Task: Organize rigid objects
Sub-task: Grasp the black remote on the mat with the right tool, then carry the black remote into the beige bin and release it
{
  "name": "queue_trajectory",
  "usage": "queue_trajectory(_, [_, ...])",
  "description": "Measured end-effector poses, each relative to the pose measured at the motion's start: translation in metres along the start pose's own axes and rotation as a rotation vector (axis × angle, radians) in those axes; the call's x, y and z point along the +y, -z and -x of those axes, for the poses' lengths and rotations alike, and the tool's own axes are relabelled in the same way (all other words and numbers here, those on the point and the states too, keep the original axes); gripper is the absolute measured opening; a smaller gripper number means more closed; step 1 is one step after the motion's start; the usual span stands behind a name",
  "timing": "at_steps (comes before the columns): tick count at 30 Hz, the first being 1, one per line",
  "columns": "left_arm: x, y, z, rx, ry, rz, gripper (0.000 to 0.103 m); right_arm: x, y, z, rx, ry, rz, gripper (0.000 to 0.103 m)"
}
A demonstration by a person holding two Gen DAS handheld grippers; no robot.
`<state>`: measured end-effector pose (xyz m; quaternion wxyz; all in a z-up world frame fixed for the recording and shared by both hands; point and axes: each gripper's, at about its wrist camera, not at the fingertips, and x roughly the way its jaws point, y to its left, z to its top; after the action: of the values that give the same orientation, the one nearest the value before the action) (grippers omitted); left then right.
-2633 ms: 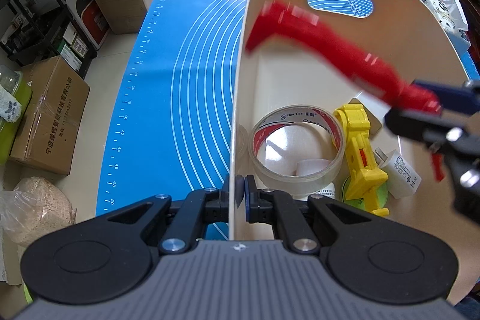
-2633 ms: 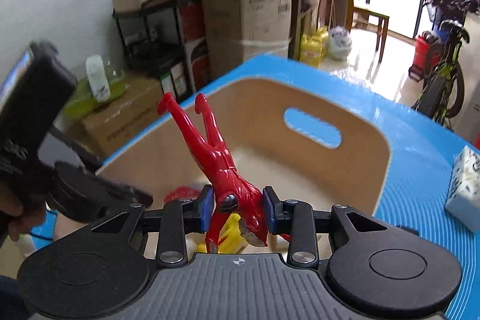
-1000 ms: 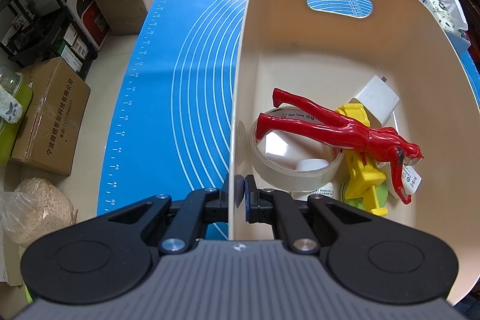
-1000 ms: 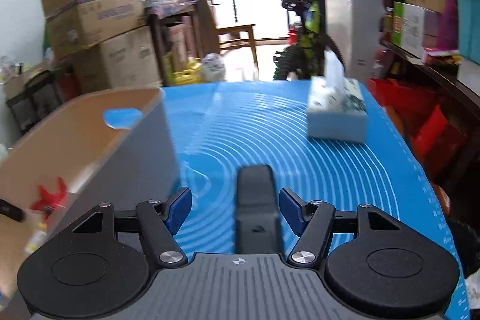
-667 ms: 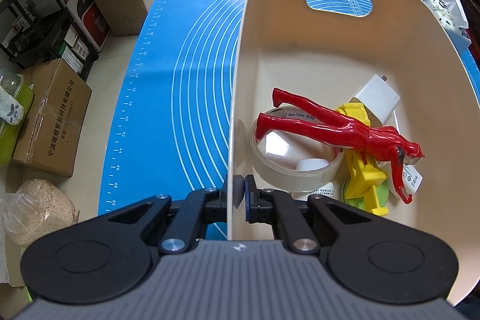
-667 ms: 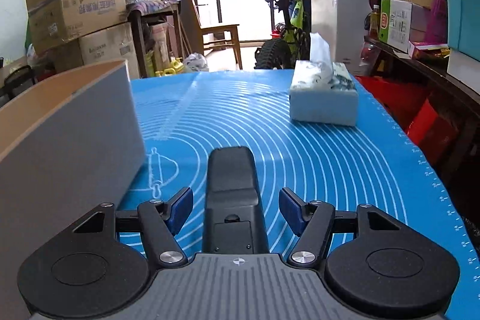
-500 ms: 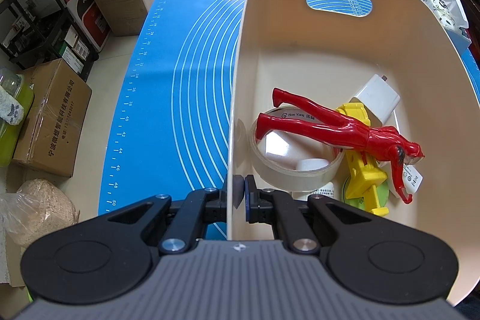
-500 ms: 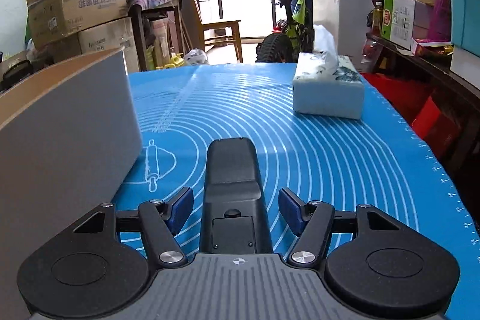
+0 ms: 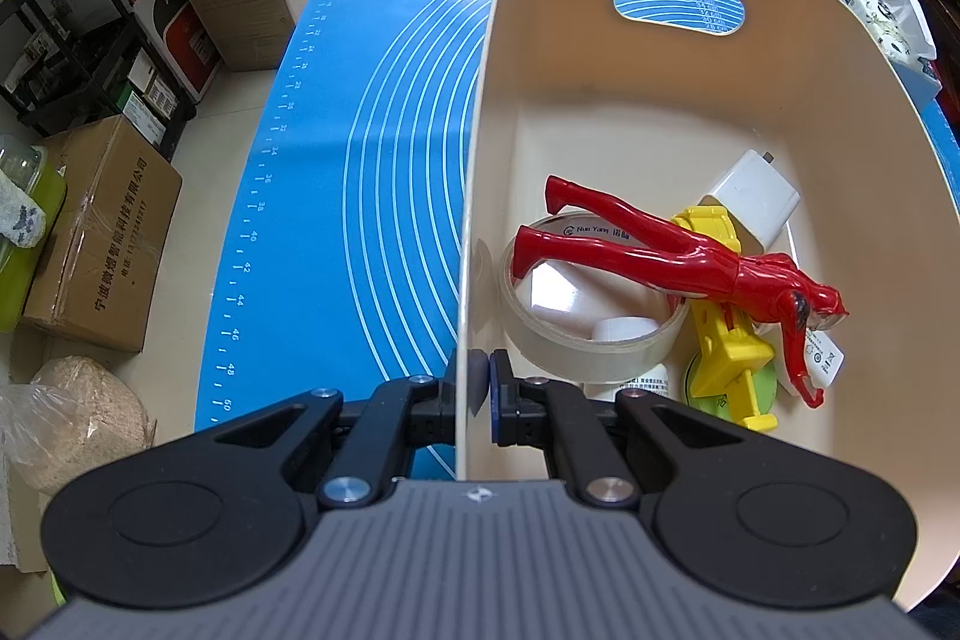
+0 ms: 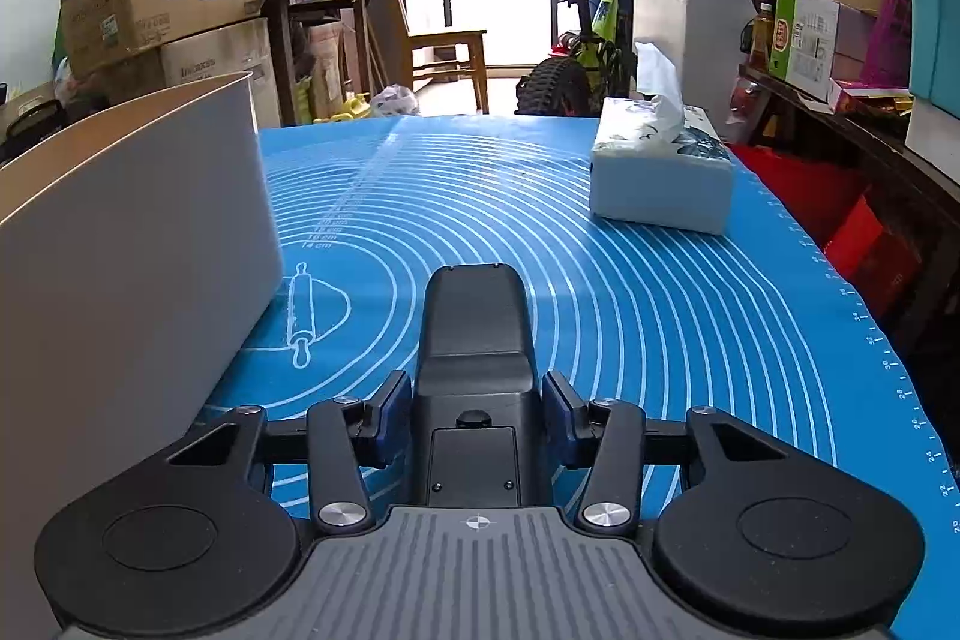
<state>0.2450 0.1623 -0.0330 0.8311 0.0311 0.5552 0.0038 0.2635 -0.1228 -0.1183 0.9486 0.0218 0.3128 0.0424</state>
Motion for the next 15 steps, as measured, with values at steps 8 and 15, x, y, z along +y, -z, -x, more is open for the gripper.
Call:
queue_trajectory(8, [0.000,0.000,0.000,0.000,-0.001,0.000,0.008,0.004,-0.003,0.012,-0.036,-0.004,0.022,0.053])
queue_trajectory(15, [0.000,0.000,-0.001,0.000,-0.003,-0.002,0.008,0.002,-0.017,0.031,-0.102,-0.016,0.008,0.053])
